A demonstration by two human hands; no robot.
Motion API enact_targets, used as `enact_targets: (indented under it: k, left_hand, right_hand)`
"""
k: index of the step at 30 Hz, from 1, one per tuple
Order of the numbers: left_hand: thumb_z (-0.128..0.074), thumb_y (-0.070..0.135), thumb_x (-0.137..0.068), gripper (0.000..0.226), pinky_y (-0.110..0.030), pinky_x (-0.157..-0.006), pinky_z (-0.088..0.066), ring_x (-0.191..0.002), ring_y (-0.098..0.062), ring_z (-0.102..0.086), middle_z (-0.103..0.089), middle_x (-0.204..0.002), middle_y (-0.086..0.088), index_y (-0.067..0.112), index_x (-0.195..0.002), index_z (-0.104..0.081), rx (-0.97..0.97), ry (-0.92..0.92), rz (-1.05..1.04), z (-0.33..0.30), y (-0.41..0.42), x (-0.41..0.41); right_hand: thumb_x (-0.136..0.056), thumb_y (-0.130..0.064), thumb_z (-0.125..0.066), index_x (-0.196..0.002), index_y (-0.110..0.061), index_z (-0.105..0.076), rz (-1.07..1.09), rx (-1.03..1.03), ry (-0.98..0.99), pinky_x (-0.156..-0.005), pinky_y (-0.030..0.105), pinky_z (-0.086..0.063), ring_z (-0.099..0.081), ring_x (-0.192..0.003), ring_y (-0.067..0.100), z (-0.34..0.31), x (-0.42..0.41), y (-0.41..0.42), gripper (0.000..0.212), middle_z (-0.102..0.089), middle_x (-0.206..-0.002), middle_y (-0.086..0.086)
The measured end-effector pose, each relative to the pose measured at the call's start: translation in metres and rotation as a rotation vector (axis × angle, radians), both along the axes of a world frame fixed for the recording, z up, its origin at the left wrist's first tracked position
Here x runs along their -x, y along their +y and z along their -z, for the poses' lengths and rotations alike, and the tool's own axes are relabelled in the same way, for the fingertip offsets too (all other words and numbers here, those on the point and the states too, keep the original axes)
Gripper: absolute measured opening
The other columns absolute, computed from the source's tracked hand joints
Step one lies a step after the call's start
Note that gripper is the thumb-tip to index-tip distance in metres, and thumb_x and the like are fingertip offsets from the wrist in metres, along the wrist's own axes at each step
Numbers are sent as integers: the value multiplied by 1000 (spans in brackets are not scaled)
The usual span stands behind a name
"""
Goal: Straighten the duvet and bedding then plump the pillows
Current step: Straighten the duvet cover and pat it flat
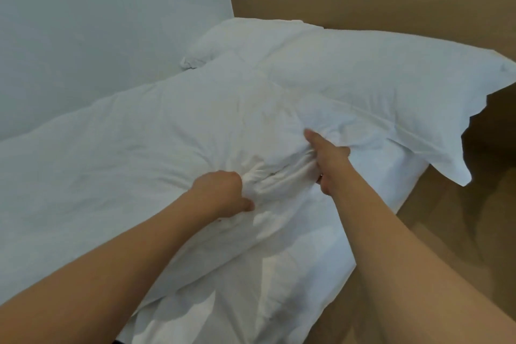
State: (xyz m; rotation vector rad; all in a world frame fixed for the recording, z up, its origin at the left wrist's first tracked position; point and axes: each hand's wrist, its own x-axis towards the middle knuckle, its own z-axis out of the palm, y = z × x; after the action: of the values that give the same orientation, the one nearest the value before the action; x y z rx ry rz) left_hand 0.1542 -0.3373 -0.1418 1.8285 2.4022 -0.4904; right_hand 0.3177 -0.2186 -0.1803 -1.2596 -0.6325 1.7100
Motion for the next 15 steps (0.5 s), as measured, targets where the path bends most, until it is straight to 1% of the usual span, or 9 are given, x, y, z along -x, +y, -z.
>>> enact_targets:
  k: [2, 3, 5, 6, 7, 9, 11, 13, 15]
  left_hand:
    - [-60, 48, -90, 36, -27, -75, -40, -95, -21, -58, -62, -106, -1, 16, -107, -60, 9, -219, 65, -13, 0, -2]
    - [-60, 43, -91, 26, -26, -71, -40, -85, -17, -58, -61, -93, 3, 18, -97, -62, -23, -324, 110, -22, 0, 0]
    - [-63, 35, -91, 23, -25, -61, -45, -65, -10, -56, -56, -72, 7, 15, -81, -61, -75, -619, 117, -38, 0, 8]
    - [-64, 32, -91, 24, -25, -57, -47, -59, -9, -55, -54, -68, 6, 12, -80, -60, -101, -757, 108, -40, -3, 12]
    - [-64, 31, -91, 24, -25, -56, -48, -59, -10, -53, -52, -68, 7, 11, -80, -57, -157, -795, 125, -37, -6, 16]
    - [-61, 34, -91, 20, -29, -67, -48, -73, -13, -54, -52, -79, 9, 18, -86, -51, -285, -523, 227, -19, -7, 24]
    - [-53, 35, -95, 17, -33, -82, -44, -93, -19, -54, -56, -100, 3, 21, -104, -51, -315, -352, 251, 1, -4, 26]
    - [-46, 35, -98, 24, -34, -86, -40, -106, -24, -53, -55, -114, -4, 19, -114, -51, -254, -376, 174, 7, 0, 25]
    - [-49, 42, -94, 34, -34, -86, -38, -110, -25, -47, -48, -118, -5, 18, -117, -46, -229, -298, 170, 4, 2, 24]
  right_hand:
    - [-83, -14, -70, -134, -8, -39, 149, -118, -36, -70, 27, -49, -58, -87, 18, -9, 7, 3, 60, -60, -102, 3]
    - [-84, -4, -63, -125, -5, -48, 236, -166, -70, -63, 25, -48, -59, -82, 20, -11, 3, 8, 43, -61, -92, 3]
    - [-85, -1, -55, -120, -5, -54, 391, -204, -132, -74, 32, -53, -65, -95, 30, -13, -11, 18, 36, -66, -104, 11]
    - [-87, -2, -54, -127, -5, -51, 435, -181, -143, -82, 36, -52, -63, -105, 33, -12, -15, 23, 40, -63, -118, 16]
    - [-89, -5, -53, -136, -5, -44, 460, -137, -178, -87, 38, -48, -58, -114, 35, -11, -17, 27, 47, -56, -130, 18]
    - [-92, -17, -53, -149, -8, -24, 511, -59, -486, -99, 41, -39, -42, -131, 33, -16, -12, 26, 65, -35, -148, 14]
    - [-88, -32, -57, -154, -12, -13, 514, -196, -864, -109, 44, -30, -29, -137, 31, -23, -2, 22, 82, -24, -154, 10]
    - [-82, -45, -61, -154, -13, -14, 338, -283, -956, -112, 45, -23, -24, -140, 33, -27, 7, 22, 91, -28, -153, 11]
    - [-77, -55, -63, -148, -11, -26, 107, -182, -966, -110, 45, -23, -27, -137, 35, -19, 9, 23, 91, -35, -148, 12]
